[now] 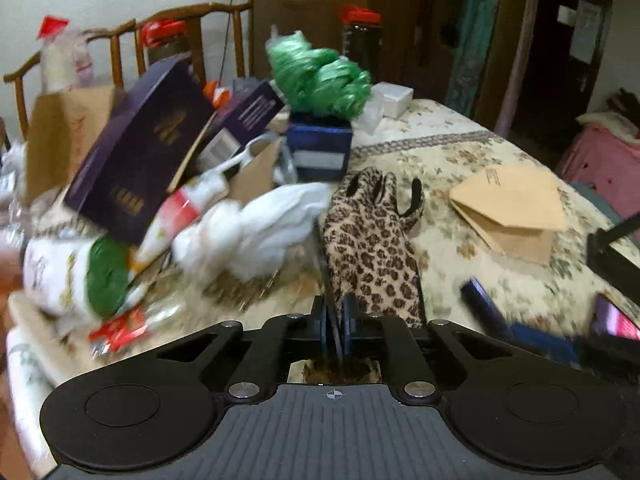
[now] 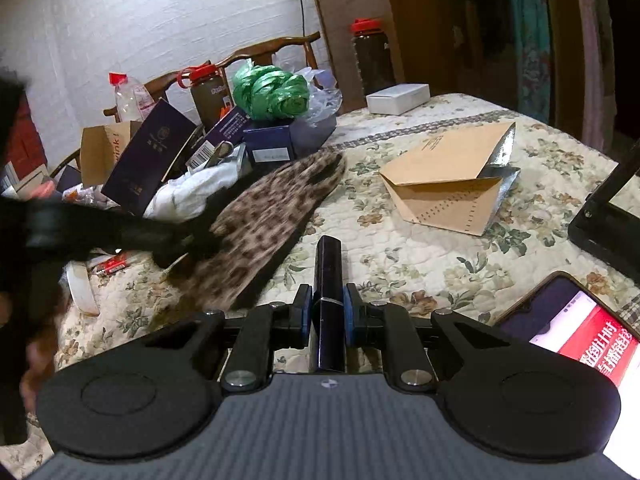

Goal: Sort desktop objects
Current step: 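Grasp a black pen with the right gripper while the left gripper grasps the leopard-print glove, then lift the glove with the left gripper while the right gripper lifts the pen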

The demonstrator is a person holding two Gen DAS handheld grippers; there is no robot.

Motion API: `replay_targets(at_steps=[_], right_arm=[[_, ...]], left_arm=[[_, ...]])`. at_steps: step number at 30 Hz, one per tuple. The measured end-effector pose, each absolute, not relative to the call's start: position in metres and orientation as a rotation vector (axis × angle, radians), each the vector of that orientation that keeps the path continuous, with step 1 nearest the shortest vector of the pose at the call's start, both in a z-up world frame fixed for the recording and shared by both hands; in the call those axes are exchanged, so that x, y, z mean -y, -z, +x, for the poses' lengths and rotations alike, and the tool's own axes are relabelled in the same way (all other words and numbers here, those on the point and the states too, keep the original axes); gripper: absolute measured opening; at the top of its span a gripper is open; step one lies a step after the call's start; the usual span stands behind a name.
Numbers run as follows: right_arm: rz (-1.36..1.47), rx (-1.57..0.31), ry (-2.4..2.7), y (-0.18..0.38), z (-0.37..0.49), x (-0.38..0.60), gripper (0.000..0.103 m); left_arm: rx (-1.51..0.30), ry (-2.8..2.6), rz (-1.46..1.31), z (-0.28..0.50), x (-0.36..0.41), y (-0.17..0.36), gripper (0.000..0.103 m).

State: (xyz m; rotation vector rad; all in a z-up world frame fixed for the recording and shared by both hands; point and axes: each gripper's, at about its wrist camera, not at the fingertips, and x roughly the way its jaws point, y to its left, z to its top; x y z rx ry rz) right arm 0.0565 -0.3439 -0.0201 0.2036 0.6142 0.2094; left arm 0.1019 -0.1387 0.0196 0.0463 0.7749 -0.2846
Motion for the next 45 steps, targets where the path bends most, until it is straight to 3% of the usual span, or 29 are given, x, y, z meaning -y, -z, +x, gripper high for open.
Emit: replay_targets(at_steps=[9,12,13,14,20,24,25,26,27,28,29,39,45], right_arm=[[0.21,-0.613,-0.215,0.02,0.057,0.344,0.02],[0.209,-0.614,-0.216,0.02,0.056,0.344,0.02],[0.207,-0.615,-0.218,0.02,0.056,0.343,0.02],[0.203,-0.615,-0.219,0.02,0.056,0.343,0.02],[0.191,-0.616,-0.216,0.02,0.057,0.341,0.021],[0.195,-0.616,-0.219,0.021,0.057,0.342,0.022],[0.198,-0.616,-0.222,0.02,0.057,0.342,0.024],[0.199,-0.616,-0.226,0.02,0.057,0.342,0.025],[0.199,-0.616,-0.23,0.02,0.057,0.342,0.026],[0.199,-0.616,-0.23,0.02,0.057,0.342,0.026],[0.198,-0.616,-0.23,0.02,0.057,0.342,0.026],[0.189,-0.614,-0.233,0.02,0.056,0.34,0.029],[0.135,-0.62,-0.232,0.019,0.057,0.332,0.036]], left_arm=[[-0.733,0.305,0.076,0.036,0.093,-0.023,0.002],[-0.754,0.324,0.12,0.018,0.085,-0.015,0.007],[-0.751,0.323,0.127,0.015,0.083,-0.014,0.026],[-0.748,0.331,0.136,0.014,0.083,-0.013,0.038],[-0.718,0.339,0.124,0.041,0.089,-0.015,0.066],[-0.78,0.362,0.129,0.067,0.105,-0.001,0.071],[-0.772,0.35,0.132,0.068,0.109,0.0,0.069],[-0.765,0.343,0.138,0.067,0.111,-0.001,0.047],[-0.757,0.348,0.135,0.063,0.113,-0.002,0.038],[-0.751,0.355,0.135,0.059,0.114,-0.004,0.016],[-0.742,0.36,0.148,0.054,0.117,-0.005,0.01],[-0.578,0.347,0.15,0.019,0.116,-0.041,0.009],[-0.676,0.327,0.12,0.034,0.113,-0.016,0.009]])
